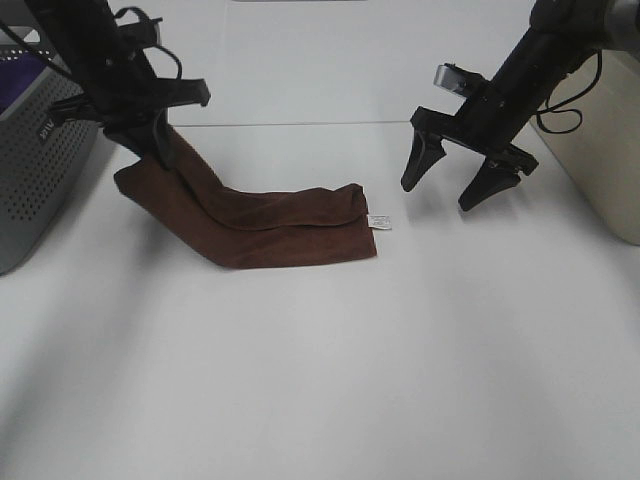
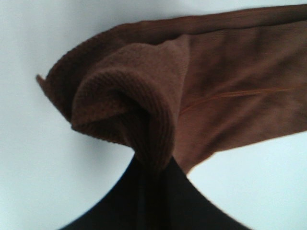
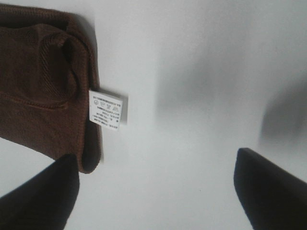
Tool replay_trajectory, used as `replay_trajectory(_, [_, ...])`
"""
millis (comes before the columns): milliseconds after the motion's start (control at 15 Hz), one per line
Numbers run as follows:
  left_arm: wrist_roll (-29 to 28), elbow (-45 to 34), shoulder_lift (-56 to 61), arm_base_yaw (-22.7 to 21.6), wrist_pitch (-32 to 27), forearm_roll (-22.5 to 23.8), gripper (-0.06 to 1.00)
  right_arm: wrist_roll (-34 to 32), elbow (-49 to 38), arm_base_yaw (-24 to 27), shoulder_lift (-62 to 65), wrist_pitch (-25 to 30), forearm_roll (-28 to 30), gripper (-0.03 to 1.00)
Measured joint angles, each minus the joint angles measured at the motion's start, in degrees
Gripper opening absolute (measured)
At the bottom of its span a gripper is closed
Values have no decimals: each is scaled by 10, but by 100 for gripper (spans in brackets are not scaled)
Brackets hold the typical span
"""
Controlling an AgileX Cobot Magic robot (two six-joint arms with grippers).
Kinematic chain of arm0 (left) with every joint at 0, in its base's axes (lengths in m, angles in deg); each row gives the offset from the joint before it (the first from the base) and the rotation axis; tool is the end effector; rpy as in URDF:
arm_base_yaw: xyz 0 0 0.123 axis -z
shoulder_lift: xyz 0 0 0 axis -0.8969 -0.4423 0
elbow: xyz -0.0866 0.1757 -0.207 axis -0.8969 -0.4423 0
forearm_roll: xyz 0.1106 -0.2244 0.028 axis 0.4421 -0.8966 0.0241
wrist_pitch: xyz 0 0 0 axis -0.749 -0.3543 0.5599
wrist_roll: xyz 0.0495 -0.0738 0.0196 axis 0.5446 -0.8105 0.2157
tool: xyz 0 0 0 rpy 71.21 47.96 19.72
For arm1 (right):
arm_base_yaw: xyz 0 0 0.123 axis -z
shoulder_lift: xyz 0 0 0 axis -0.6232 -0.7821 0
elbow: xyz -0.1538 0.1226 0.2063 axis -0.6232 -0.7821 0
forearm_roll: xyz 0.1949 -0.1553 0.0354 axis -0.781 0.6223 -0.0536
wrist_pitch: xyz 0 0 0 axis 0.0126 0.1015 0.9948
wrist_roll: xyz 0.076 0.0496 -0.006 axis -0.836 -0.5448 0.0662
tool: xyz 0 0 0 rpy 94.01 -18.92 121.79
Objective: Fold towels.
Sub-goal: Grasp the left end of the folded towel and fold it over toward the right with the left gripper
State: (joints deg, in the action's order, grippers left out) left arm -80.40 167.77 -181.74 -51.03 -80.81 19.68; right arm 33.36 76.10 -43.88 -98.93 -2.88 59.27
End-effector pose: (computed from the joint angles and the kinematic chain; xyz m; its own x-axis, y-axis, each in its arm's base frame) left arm 0.4519 -0.1235 0.2037 -0.9892 0.0405 -0.1408 0.0758 0.9639 -0.2554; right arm 0.4769 0.0816 0.1382 -0.9938 -0.0949 -0.0581 -0.1104 0.9078 0.4046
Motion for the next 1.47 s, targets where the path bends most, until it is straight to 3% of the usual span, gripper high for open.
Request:
replay_trajectory(133, [11, 23, 1, 20, -1, -72, 3, 0, 0, 0, 0, 0, -1, 82])
replay_trajectory(267, [15, 25, 1, 55, 21, -109, 3, 0, 0, 0, 0, 0, -3, 82])
replay_trajectory(467, [-13, 25, -24, 108, 83, -120, 3, -1, 0, 0, 0, 0, -6, 82])
replay_trajectory(667, [-68, 25, -62, 119, 133, -124, 5, -7, 0, 0, 0, 0, -6, 82])
replay_trajectory(733, [-85, 25, -72, 119, 142, -133, 10, -12, 0, 0, 0, 0, -6, 82])
replay_trajectory(867, [-88, 25, -84, 119, 166, -179, 29, -15, 0, 0, 0, 1, -6, 82])
replay_trajectory(933, [-57, 25, -86, 119, 197, -243, 53, -15, 0, 0, 0, 3, -6, 82])
replay_trajectory(1067, [-14, 25, -86, 119, 223, -292, 67, -15, 0, 0, 0, 5, -7, 82])
replay_trajectory(1267, [41, 25, -86, 115, 225, -299, 72, -15, 0, 0, 2, 5, -32, 82])
replay_trajectory(1467, [66, 25, -77, 70, 219, -279, 72, 1, 0, 0, 25, 5, -76, 82])
